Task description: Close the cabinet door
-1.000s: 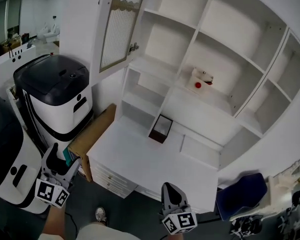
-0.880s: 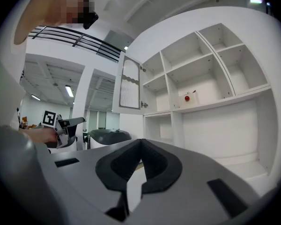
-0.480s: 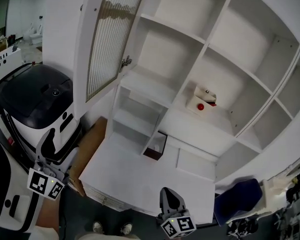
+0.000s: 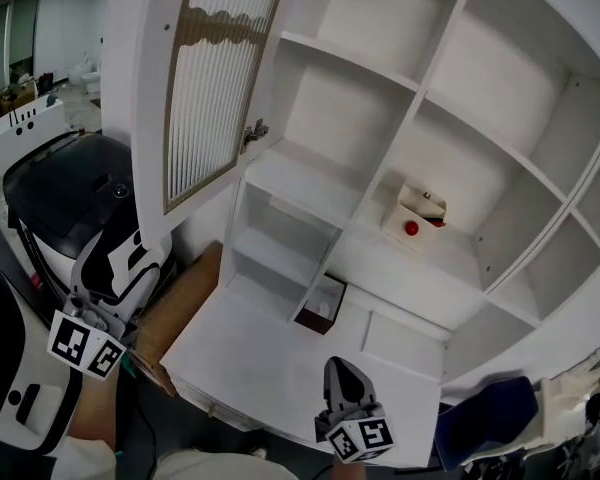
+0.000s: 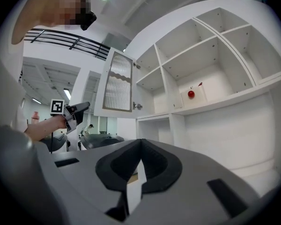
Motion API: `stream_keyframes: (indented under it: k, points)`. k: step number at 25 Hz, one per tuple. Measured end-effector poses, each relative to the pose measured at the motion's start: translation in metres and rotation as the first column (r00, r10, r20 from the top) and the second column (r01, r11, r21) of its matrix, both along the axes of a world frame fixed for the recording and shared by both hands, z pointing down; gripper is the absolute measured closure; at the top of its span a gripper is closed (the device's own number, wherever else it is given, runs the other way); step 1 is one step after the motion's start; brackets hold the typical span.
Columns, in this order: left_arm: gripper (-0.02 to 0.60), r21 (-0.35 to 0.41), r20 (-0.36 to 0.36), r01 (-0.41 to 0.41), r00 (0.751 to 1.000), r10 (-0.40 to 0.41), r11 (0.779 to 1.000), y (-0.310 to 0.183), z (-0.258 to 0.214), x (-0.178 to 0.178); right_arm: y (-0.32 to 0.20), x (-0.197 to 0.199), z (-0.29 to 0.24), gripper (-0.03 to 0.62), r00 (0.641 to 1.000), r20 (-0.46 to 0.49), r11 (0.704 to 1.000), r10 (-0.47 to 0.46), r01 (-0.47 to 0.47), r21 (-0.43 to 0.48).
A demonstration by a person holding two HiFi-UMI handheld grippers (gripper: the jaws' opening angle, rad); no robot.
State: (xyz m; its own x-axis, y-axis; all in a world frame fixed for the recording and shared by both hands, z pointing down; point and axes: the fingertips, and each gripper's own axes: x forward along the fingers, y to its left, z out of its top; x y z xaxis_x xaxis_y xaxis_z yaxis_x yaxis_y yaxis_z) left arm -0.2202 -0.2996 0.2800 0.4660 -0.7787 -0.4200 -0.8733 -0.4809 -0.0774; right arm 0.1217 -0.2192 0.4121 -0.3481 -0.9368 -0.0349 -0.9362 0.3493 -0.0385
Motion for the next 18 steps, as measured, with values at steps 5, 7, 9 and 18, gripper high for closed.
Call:
stream_keyframes:
  k: [5,7,9,18]
  points:
    - [0.199,0.008,-0.005,0.017,1.0,-0.017,1.0,-0.019,-0.011,0.006,-0.013,0.008,0.005,0.597,1.0,0.018,1.0,-0.018,0.018,-0.006]
    - [0.199,0.018,-0.003,0.019,1.0,-0.019,1.0,-0.023,-0.016,0.009,-0.015,0.01,0.009,0.597,0.999,0.024,1.0,-0.023,0.023,-0.017]
    - [0.199,0.029,-0.008,0.018,1.0,-0.018,0.999,-0.029,-0.022,0.01,-0.017,0.01,0.01,0.597,0.999,0.027,0.999,-0.027,0.028,-0.019]
    - [0.223,0.087,-0.033,0.022,0.999,-0.019,0.996,-0.046,-0.042,0.019,-0.02,0.026,0.01,0.596,0.999,0.034,1.0,-0.007,0.008,-0.019]
